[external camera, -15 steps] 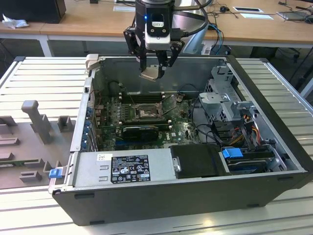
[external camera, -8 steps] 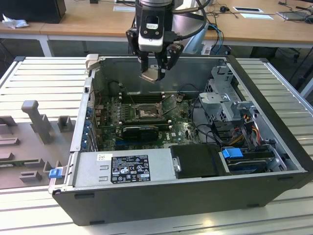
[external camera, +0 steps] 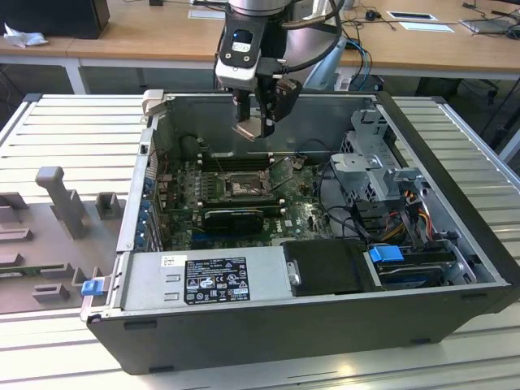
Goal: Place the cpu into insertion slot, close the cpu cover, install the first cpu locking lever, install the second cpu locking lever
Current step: 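Place the cpu into insertion slot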
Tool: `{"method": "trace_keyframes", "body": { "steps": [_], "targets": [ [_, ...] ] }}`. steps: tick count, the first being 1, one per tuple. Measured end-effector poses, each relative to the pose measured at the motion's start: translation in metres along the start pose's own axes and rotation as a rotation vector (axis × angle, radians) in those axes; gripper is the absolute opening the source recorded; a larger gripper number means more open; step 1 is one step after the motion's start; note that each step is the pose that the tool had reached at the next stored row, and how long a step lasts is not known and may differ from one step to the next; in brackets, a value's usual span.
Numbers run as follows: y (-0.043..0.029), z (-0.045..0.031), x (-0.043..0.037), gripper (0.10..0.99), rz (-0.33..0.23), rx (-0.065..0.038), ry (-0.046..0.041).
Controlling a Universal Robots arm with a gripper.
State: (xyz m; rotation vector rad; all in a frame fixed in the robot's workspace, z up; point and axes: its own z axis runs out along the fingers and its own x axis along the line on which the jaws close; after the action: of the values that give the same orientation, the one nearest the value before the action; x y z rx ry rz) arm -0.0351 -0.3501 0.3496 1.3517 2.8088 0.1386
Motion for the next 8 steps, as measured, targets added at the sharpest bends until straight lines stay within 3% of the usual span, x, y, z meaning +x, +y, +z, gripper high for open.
{"method": "trace_keyframes", "body": {
  "steps": [8],
  "targets": [
    [-0.0003,0.0029,-0.0001,0.529,0.138,-0.003,-0.0124]
  ]
}}
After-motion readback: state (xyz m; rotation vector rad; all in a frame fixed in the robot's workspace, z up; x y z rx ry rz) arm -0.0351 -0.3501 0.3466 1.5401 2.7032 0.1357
